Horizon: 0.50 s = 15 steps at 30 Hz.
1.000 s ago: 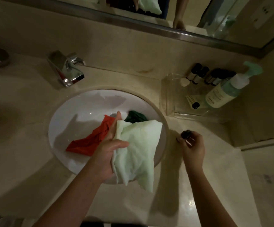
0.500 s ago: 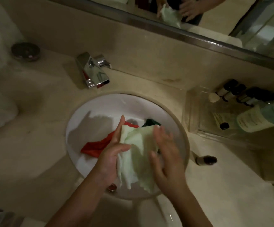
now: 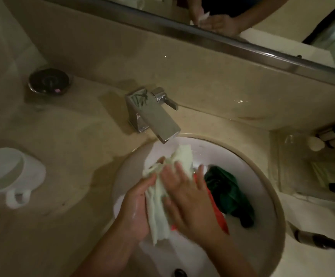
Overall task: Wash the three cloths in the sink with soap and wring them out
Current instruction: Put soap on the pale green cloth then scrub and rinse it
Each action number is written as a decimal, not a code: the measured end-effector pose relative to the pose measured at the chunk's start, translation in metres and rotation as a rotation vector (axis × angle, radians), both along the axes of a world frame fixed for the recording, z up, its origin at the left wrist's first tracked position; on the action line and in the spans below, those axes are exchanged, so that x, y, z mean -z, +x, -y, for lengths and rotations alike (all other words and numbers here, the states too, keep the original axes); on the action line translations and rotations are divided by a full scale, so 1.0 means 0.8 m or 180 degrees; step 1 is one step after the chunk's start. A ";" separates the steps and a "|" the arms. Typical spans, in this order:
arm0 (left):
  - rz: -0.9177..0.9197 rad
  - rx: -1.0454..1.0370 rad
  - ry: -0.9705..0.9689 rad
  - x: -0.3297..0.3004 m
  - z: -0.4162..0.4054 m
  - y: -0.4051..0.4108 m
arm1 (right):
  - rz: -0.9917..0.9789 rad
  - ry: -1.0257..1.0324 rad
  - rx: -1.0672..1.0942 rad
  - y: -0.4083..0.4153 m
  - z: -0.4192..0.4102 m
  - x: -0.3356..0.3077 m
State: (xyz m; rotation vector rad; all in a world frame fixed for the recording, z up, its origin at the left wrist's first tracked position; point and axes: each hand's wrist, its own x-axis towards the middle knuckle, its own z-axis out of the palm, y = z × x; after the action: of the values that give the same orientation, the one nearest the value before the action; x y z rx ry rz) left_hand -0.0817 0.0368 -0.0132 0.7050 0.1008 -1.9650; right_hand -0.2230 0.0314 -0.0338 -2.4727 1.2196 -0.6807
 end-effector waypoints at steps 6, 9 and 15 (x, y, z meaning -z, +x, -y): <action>0.2262 0.0268 -0.0099 0.013 0.026 -0.045 | 0.2289 0.0958 0.1948 0.023 -0.005 0.009; 0.2852 0.0346 -0.0179 0.022 0.016 -0.077 | 0.2259 0.0358 0.2127 0.027 -0.017 0.013; 0.3006 -0.0165 0.0248 0.022 0.016 -0.094 | 0.1819 0.1900 0.1999 0.007 0.012 0.009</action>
State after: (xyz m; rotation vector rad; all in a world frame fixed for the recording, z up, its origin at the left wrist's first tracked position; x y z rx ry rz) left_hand -0.1569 0.0241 -0.0311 1.5823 -0.3748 -1.4101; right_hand -0.2177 0.0219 -0.0409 -1.2839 1.6376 -0.9140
